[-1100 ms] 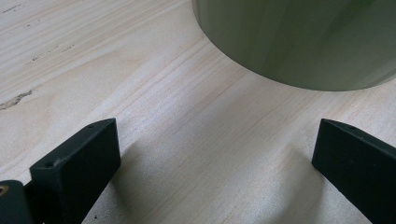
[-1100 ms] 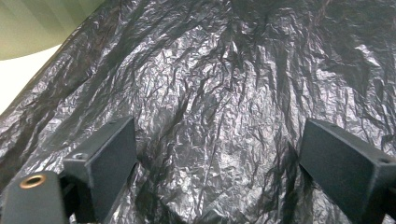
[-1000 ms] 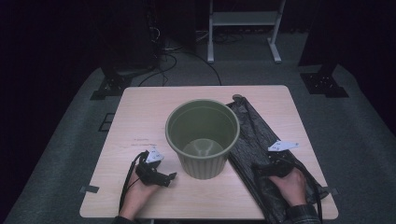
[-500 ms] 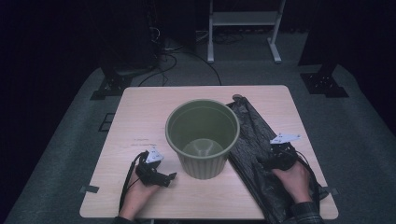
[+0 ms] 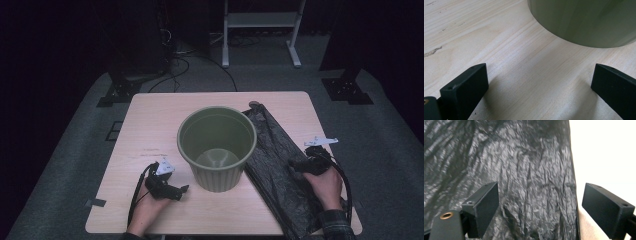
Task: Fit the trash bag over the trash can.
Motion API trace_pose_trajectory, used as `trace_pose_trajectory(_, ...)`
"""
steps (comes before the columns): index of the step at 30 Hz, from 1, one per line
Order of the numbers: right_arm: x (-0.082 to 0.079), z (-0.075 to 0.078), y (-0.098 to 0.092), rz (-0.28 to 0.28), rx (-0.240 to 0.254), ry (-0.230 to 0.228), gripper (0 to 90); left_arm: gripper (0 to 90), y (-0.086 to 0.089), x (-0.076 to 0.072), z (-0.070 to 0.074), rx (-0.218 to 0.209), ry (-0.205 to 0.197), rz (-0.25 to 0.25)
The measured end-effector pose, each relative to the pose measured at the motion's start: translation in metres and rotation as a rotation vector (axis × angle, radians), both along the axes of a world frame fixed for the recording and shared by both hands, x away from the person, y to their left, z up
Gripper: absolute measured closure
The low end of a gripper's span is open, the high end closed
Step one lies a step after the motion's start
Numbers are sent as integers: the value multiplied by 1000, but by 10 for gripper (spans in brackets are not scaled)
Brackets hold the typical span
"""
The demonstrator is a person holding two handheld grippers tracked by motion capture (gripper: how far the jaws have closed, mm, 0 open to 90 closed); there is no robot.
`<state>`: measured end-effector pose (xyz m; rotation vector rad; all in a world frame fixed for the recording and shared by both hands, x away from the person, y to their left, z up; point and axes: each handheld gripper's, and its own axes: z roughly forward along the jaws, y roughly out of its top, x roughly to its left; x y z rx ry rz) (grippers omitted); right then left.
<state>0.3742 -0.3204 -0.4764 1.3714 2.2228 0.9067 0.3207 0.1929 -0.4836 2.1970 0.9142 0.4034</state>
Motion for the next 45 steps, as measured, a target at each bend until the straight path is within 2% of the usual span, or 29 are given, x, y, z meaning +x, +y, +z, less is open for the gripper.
trace_pose_trajectory(3, 1, -3, 0, 3, 0, 12, 155, 0, 0, 0, 0, 0, 0, 0)
trace_pose_trajectory(4, 0, -2, 0, 10, 3, 8, 206, 0, 0, 0, 0, 0, 0, 0)
trace_pose_trajectory(5, 0, -2, 0, 10, 3, 8, 206, 0, 0, 0, 0, 0, 0, 0)
trace_pose_trajectory(6, -1, -2, 0, 20, 14, 8, 249, 0, 0, 0, 0, 0, 0, 0)
trace_pose_trajectory(7, -4, -1, 4, 39, -1, -4, 344, 0, 0, 0, 0, 0, 0, 0)
trace_pose_trajectory(8, -5, 0, 6, 55, -7, -7, 395, 0, 0, 0, 0, 0, 0, 0)
trace_pose_trajectory(10, -6, 0, 8, 67, -1, -5, 423, 0, 0, 0, 0, 0, 0, 1)
trace_pose_trajectory(11, -8, 1, 13, 90, 1, -6, 534, 0, 0, 0, 0, 0, 0, 2)
trace_pose_trajectory(12, -8, 1, 13, 90, 1, -6, 534, 0, 0, 0, 0, 0, 0, 2)
trace_pose_trajectory(13, -10, 2, 18, 112, 3, -6, 642, 0, 0, 0, 0, -1, 1, 2)
trace_pose_trajectory(14, -11, 2, 20, 124, 4, -9, 699, 0, 0, 0, 0, -1, 1, 3)
trace_pose_trajectory(15, -11, 2, 20, 124, 4, -9, 699, 0, 0, 0, 0, -1, 1, 3)
trace_pose_trajectory(18, -13, 2, 27, 154, 20, -4, 853, 0, 0, 0, 0, -1, 1, 3)
trace_pose_trajectory(22, -15, 1, 32, 168, 53, 9, 885, 0, 0, 0, 0, -1, 1, 3)
trace_pose_trajectory(25, -17, 1, 38, 180, 49, 12, 884, 0, 0, 0, 0, 0, 1, 3)
trace_pose_trajectory(27, -17, 2, 45, 197, 50, 17, 825, 0, 0, 0, 0, -1, 0, 3)
trace_pose_trajectory(28, -17, 2, 45, 197, 50, 17, 825, 0, 0, -1, 0, 0, 1, 3)
trace_pose_trajectory(29, -17, 2, 48, 193, 64, 21, 742, 0, 0, -1, 0, 0, 1, 3)
trace_pose_trajectory(30, -16, 2, 48, 195, 72, 26, 718, 0, 0, -1, 0, -1, 0, 3)
trace_pose_trajectory(33, -14, 1, 48, 191, 125, 51, 571, 0, 0, -1, 0, -1, 0, 3)
trace_pose_trajectory(34, -14, 1, 48, 191, 125, 51, 571, 0, 0, -1, 0, -1, 0, 3)
trace_pose_trajectory(37, -12, 0, 48, 199, 177, 70, 460, 0, 0, -1, 0, -1, 0, 3)
trace_pose_trajectory(44, -10, 0, 53, 215, 194, 79, 339, 0, 0, -1, 0, -1, 0, 3)
trace_pose_trajectory(45, -9, 0, 58, 227, 199, 89, 298, 0, 0, -1, 0, -1, 0, 3)
